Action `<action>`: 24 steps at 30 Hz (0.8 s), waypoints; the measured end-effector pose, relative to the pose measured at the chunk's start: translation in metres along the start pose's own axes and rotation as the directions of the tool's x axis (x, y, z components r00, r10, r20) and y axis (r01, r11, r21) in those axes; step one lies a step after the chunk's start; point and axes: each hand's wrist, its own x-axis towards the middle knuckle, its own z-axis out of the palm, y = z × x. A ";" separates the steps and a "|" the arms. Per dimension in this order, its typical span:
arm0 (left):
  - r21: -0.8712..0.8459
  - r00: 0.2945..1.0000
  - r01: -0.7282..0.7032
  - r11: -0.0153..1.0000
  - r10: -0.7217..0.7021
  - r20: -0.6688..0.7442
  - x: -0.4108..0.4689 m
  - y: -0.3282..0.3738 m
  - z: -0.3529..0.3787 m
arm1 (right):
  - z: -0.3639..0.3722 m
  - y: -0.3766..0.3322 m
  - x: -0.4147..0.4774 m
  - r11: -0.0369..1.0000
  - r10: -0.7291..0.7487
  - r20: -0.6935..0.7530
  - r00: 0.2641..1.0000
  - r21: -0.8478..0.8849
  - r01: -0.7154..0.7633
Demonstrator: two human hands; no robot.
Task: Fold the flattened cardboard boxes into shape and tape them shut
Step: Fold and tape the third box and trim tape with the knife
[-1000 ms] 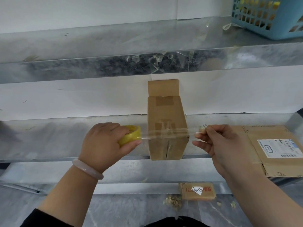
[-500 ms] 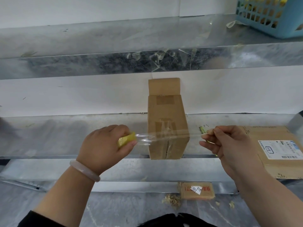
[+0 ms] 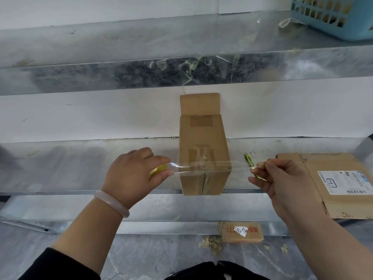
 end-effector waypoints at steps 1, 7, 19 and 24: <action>0.003 1.000 -0.001 1.000 0.001 0.006 -0.001 0.000 0.002 | -0.001 0.003 0.002 1.000 0.015 -0.002 1.000 0.003 -0.015; 0.000 0.999 0.019 1.000 -0.019 0.036 0.001 -0.004 0.011 | -0.002 0.025 0.023 0.987 0.156 -0.025 0.987 0.038 -0.155; -0.002 0.999 0.018 1.000 -0.018 0.037 0.006 -0.003 0.026 | 0.031 0.061 0.029 0.960 0.270 -0.005 0.963 -0.073 -0.270; 0.000 0.999 0.020 1.000 -0.020 0.042 0.008 0.000 0.029 | 0.033 0.075 0.025 0.964 0.267 -0.109 0.958 0.012 -0.267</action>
